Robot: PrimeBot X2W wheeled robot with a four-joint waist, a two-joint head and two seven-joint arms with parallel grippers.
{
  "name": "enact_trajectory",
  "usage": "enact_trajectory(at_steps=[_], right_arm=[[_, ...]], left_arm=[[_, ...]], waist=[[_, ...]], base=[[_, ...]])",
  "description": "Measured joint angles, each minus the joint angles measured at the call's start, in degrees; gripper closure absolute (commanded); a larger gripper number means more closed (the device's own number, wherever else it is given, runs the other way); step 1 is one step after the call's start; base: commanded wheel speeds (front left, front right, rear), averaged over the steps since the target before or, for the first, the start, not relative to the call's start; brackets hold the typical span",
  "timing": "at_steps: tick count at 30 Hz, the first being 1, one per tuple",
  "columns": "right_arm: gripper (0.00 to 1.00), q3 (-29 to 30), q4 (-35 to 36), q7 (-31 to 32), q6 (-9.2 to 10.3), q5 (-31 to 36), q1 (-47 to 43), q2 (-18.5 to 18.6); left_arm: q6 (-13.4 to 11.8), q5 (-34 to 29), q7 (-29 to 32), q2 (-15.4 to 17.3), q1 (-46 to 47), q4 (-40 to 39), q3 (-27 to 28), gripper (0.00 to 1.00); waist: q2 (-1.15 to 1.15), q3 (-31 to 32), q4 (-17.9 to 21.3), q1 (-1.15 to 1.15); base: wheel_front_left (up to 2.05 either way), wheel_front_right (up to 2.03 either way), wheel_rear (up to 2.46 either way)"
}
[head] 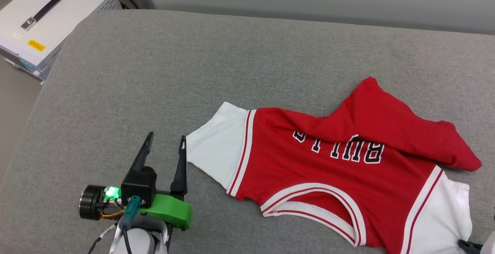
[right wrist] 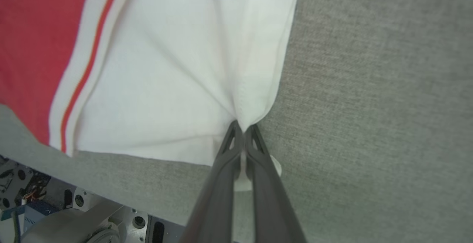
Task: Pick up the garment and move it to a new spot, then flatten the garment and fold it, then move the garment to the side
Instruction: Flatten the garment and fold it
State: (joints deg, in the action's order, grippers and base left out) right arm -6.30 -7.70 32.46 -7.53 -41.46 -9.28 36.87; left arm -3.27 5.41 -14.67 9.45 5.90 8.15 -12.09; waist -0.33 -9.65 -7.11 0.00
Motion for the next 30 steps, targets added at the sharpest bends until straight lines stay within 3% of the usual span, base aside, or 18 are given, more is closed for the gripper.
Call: enact_trajectory(at_steps=[6, 12, 16, 20, 26, 30], right_arm=[[0.00, 3.74, 4.20, -7.48, -0.01, 3.94, 0.01, -0.49], [0.00, 10.14, 14.52, -8.92, -0.01, 6.17, 1.33, 1.27], [0.00, 11.32, 19.09, -5.22, -0.01, 7.26, 7.01, 4.49], [0.00, 9.33, 19.71, 2.25, -0.01, 6.33, 13.07, 8.56], [0.00, 2.85, 14.08, 14.41, -0.01, 3.60, 21.59, 11.07], [0.00, -2.00, 8.35, 18.49, -0.01, 3.99, 26.98, 10.69]], left_arm=[[-0.09, 0.00, 0.00, 0.48, -0.43, -0.15, 0.26, 0.00], [-0.46, 0.00, 0.00, 0.65, -1.25, -1.32, 0.35, 0.00], [-0.55, -0.04, 0.00, 0.73, -1.20, -2.09, 0.19, 0.00], [-0.57, -0.34, 0.00, 0.71, -1.05, -2.92, -0.11, 0.00], [-0.58, -0.35, 0.00, 0.46, -0.01, -3.74, -0.47, 0.00], [-0.53, -0.35, 0.00, -0.16, 1.43, -4.00, -0.73, 0.00]], waist=[[0.00, 1.28, 0.82, 0.00], [0.00, 1.66, 1.61, 0.00], [0.00, 0.78, 1.52, 0.00], [0.00, -0.37, 0.97, 0.00], [0.00, -2.50, -0.14, 0.00], [0.00, -4.42, -1.08, 0.00]], base=[[0.00, 0.00, 0.00], [0.00, 0.00, 0.00], [0.00, 0.00, 0.00], [0.00, 0.00, 0.00], [0.00, 0.00, 0.00], [0.00, 0.00, 0.00]])
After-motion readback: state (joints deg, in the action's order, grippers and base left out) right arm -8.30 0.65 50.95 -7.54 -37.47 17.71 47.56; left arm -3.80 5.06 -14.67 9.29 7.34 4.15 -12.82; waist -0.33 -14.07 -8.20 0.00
